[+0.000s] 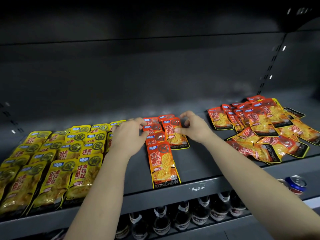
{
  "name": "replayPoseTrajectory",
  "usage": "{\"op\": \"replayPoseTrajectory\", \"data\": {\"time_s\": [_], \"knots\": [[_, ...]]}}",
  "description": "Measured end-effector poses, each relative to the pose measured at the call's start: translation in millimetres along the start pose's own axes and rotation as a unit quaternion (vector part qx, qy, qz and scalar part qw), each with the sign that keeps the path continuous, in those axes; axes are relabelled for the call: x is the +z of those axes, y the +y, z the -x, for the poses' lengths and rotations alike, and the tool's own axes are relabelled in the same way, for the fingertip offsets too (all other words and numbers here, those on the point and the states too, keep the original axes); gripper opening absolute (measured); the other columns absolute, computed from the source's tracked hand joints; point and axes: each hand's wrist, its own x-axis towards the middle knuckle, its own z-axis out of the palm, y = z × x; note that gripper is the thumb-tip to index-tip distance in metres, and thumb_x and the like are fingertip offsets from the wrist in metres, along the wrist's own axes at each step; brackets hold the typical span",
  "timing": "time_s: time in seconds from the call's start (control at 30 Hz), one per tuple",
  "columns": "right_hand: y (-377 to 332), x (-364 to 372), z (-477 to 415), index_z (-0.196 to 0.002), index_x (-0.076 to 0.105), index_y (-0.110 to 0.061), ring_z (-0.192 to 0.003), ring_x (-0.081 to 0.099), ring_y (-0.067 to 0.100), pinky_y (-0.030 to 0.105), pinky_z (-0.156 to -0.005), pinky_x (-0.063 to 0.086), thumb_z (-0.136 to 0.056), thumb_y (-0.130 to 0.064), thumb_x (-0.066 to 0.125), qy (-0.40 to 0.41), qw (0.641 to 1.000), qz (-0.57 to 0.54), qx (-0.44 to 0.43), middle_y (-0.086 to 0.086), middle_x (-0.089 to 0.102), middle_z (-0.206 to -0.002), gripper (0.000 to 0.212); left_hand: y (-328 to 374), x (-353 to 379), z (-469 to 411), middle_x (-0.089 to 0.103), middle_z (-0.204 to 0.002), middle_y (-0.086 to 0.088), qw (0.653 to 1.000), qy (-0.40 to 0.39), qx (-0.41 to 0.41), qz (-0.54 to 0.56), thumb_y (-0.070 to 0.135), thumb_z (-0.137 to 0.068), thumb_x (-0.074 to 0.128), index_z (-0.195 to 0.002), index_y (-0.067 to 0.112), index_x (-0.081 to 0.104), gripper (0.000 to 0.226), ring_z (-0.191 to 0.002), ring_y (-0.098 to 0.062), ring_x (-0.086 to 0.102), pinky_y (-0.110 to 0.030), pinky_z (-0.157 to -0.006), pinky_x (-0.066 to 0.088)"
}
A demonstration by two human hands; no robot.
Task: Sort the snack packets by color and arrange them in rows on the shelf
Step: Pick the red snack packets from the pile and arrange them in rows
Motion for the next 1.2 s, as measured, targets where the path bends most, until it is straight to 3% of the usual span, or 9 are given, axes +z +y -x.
{"op": "replayPoseTrajectory", "data": {"time_s": [0.1, 0.27, 0.47, 0.67, 0.8, 1.07, 1.2], "knots": [[0.8, 0.1, 0.9, -0.129, 0.044, -0.017, -0.097, 0.051, 0.015, 0.027, -0.08, 0.037, -0.078, -0.038, 0.078, 0.01, 1.0, -0.007, 0.003, 0.004, 0.053, -0.108, 0.066, 2.3, -0.3, 1.5, 0.065, -0.115, 0.01, 1.0, 0.0, 0.003, -0.027, 0.036, -0.09, 0.061, -0.119, 0.03, 0.059, 0.029, -0.109, -0.014, 0.059, -0.04, -0.098, 0.033], [0.7, -10.9, 6.1, -0.131, 0.052, -0.013, -0.108, 0.058, 0.018, 0.023, -0.083, 0.037, -0.086, -0.04, 0.069, -0.016, 1.0, 0.0, -0.013, 0.005, 0.061, -0.118, 0.055, 6.8, -4.7, 5.2, 0.062, -0.121, 0.008, 0.998, -0.004, 0.02, -0.057, 0.036, -0.092, 0.058, -0.123, 0.03, 0.056, 0.032, -0.111, -0.015, 0.058, -0.039, -0.1, 0.032], [5.8, -43.5, 18.5, -0.113, 0.067, -0.012, -0.093, 0.065, 0.018, 0.02, -0.076, 0.04, -0.087, -0.028, 0.07, 0.031, 0.996, 0.062, -0.061, 0.003, 0.067, -0.098, 0.031, 28.7, -14.4, 4.0, 0.062, -0.116, 0.005, 0.995, 0.022, 0.067, -0.07, 0.035, -0.092, 0.058, -0.118, 0.031, 0.058, 0.026, -0.11, -0.018, 0.059, -0.038, -0.097, 0.031], [29.6, -74.6, 27.0, -0.108, 0.069, -0.013, -0.084, 0.064, 0.019, 0.028, -0.08, 0.05, -0.085, -0.026, 0.072, 0.058, 0.993, 0.086, -0.054, 0.005, 0.068, -0.094, 0.027, 65.0, -0.5, -1.0, 0.062, -0.111, 0.008, 0.992, 0.022, 0.105, -0.067, 0.034, -0.09, 0.059, -0.116, 0.033, 0.059, 0.026, -0.11, -0.017, 0.058, -0.037, -0.09, 0.031], [51.2, -98.6, 31.3, -0.107, 0.068, -0.018, -0.078, 0.058, 0.016, 0.027, -0.072, 0.044, -0.083, -0.029, 0.073, 0.075, 0.99, 0.108, -0.045, 0.0, 0.065, -0.093, 0.026, 94.1, 14.8, -6.2, 0.062, -0.11, 0.008, 0.992, 0.003, 0.113, -0.056, 0.035, -0.089, 0.06, -0.114, 0.033, 0.06, 0.025, -0.109, -0.017, 0.058, -0.036, -0.089, 0.03], [89.3, -151.2, 34.0, -0.108, 0.07, -0.018, -0.093, 0.065, 0.024, 0.033, -0.08, 0.05, -0.083, -0.03, 0.073, 0.085, 0.986, 0.138, -0.04, 0.005, 0.069, -0.097, 0.028, 162.3, 52.3, -24.5, 0.061, -0.116, 0.009, 0.991, -0.037, 0.119, -0.05, 0.035, -0.09, 0.059, -0.118, 0.033, 0.059, 0.028, -0.112, -0.014, 0.056, -0.034, -0.091, 0.03], [108.8, -173.1, 35.0, -0.107, 0.07, -0.019, -0.089, 0.063, 0.022, 0.027, -0.073, 0.045, -0.082, -0.029, 0.073, 0.092, 0.985, 0.14, -0.038, -0.001, 0.061, -0.086, 0.027, 194.7, 69.8, -40.6, 0.061, -0.118, 0.006, 0.99, -0.049, 0.118, -0.065, 0.036, -0.09, 0.059, -0.118, 0.031, 0.059, 0.028, -0.115, -0.017, 0.055, -0.037, -0.093, 0.032]]}}
